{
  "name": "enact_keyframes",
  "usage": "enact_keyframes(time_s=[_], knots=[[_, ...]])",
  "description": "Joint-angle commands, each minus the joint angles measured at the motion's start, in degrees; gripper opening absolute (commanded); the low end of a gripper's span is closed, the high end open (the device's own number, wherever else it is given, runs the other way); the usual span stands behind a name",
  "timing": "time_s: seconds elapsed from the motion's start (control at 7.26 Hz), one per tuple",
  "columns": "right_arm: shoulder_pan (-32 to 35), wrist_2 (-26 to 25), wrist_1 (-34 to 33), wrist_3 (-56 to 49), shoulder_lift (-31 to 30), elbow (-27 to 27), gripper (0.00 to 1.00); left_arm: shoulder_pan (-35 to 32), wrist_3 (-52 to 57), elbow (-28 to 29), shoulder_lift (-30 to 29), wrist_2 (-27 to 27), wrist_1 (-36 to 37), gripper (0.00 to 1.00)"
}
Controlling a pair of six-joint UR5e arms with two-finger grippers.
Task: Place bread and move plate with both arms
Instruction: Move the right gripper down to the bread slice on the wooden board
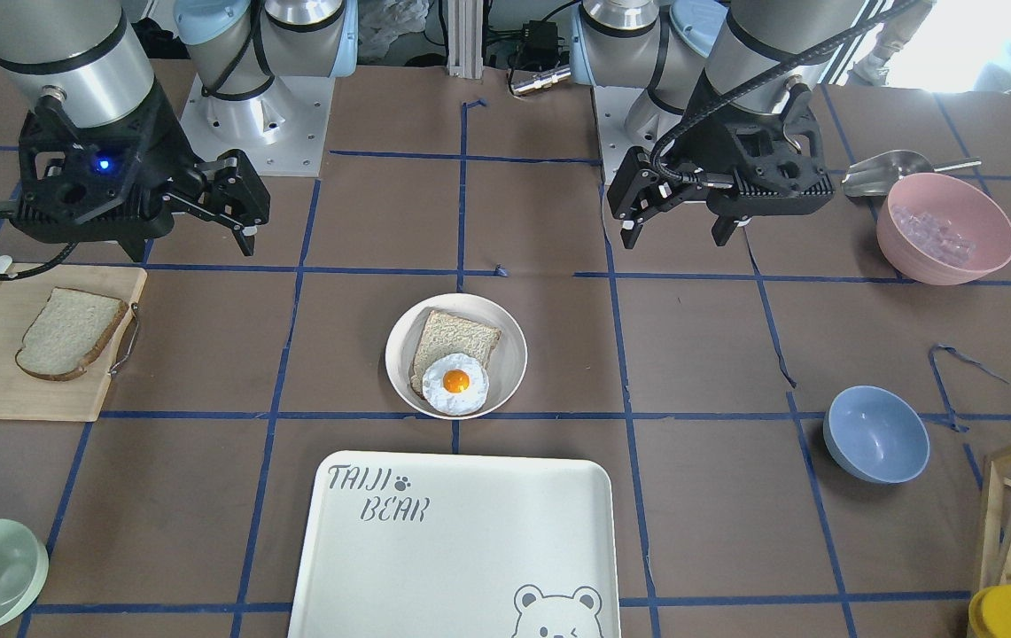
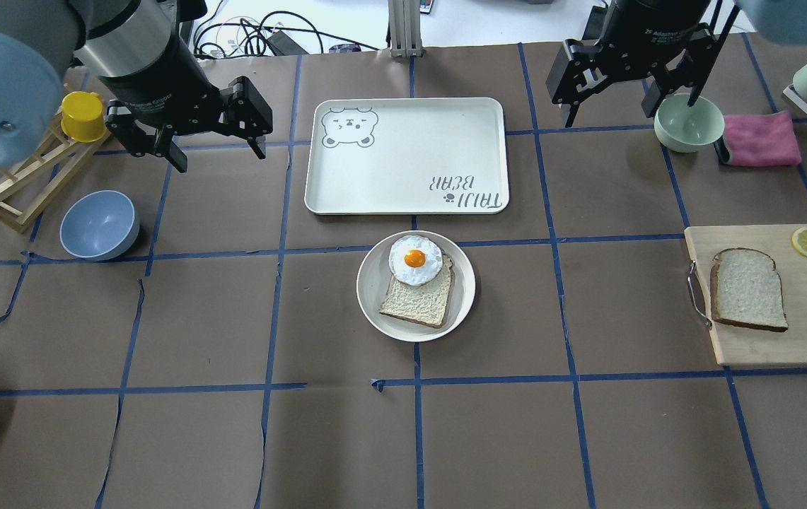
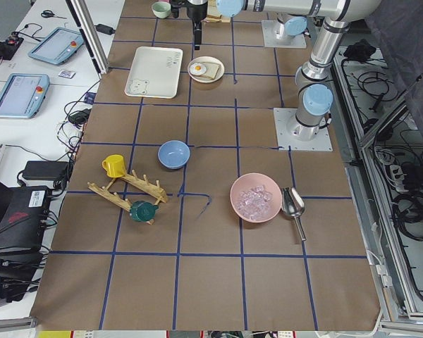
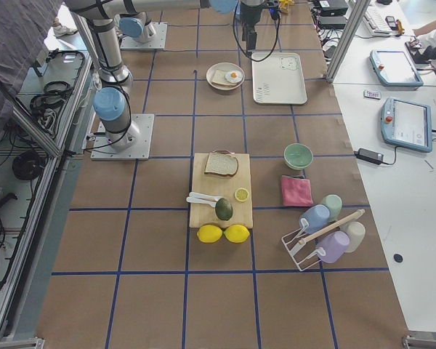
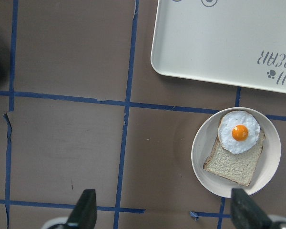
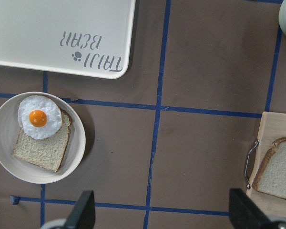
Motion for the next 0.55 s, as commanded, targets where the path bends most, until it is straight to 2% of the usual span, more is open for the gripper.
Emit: enact_keyframes(time_s=[0.0,0.14,0.28,0.41], knots=[[-2.66,-8.56,-0.33,-0.48,-0.09,3.41,1.00,0.00,0.00,0.00,0.00,0.00,-0.01,1.00],[-5.29,-9.74,-0.33,-0.83,-0.09,5.08,1.00,0.00,0.00,0.00,0.00,0.00,-0.01,1.00],[-9.67,-10.01,-0.68,-0.84,0.00,9.71,1.00,0.00,0.00,0.00,0.00,0.00,-0.01,1.00],[-13.72,-10.19,-5.56,-0.84,-0.09,16.19,1.00,0.00,0.00,0.00,0.00,0.00,-0.01,1.00]])
